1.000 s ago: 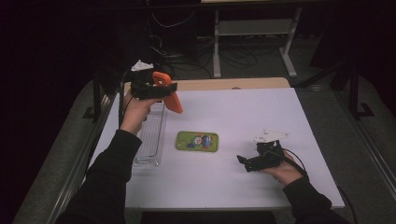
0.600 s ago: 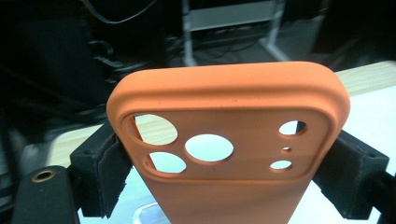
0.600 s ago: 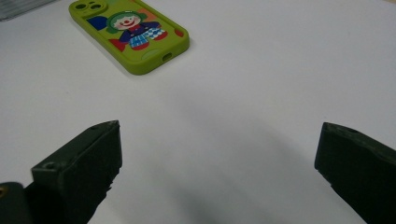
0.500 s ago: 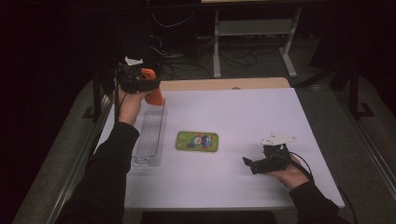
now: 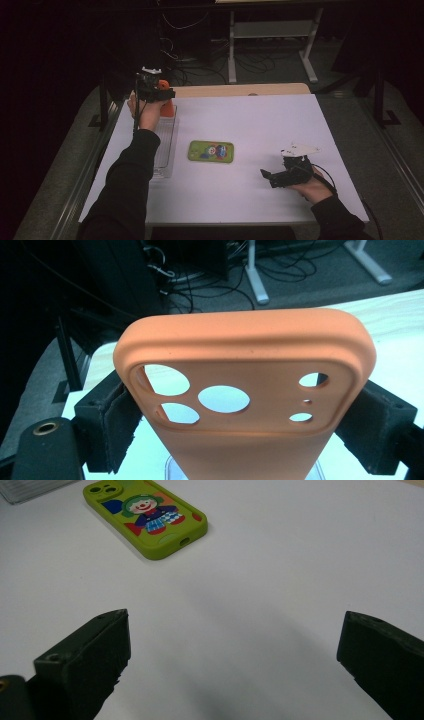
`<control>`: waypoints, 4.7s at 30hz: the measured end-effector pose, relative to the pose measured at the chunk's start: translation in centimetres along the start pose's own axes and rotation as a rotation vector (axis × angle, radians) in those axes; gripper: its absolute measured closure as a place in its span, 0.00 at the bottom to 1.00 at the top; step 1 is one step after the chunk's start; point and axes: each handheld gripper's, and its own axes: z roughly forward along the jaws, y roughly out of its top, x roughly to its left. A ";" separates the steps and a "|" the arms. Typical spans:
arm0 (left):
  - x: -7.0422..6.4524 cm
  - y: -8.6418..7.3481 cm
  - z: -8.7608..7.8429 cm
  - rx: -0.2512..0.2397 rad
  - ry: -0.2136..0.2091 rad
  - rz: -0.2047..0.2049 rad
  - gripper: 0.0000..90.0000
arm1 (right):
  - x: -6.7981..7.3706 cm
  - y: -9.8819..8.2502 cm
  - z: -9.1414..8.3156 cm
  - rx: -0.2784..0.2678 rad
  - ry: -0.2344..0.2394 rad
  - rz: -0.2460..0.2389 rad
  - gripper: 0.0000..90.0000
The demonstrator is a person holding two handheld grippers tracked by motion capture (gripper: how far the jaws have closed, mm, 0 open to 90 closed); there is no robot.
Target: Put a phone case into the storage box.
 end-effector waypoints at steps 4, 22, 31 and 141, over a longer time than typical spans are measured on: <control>-0.2 -0.4 0.8 0.007 0.025 -0.023 0.15 | -0.1 0.0 -0.1 -0.001 0.006 0.005 0.00; -0.6 -2.1 2.6 0.013 0.059 -0.083 0.11 | -0.2 -0.1 -0.1 -0.003 0.008 -0.009 0.00; 0.4 -1.8 2.0 0.008 0.014 -0.078 0.00 | -0.2 -0.2 -0.1 -0.002 0.006 -0.008 0.00; -11.1 -14.2 -10.7 -0.013 -0.842 0.346 0.00 | -0.4 10.6 15.8 0.237 0.168 -0.057 0.98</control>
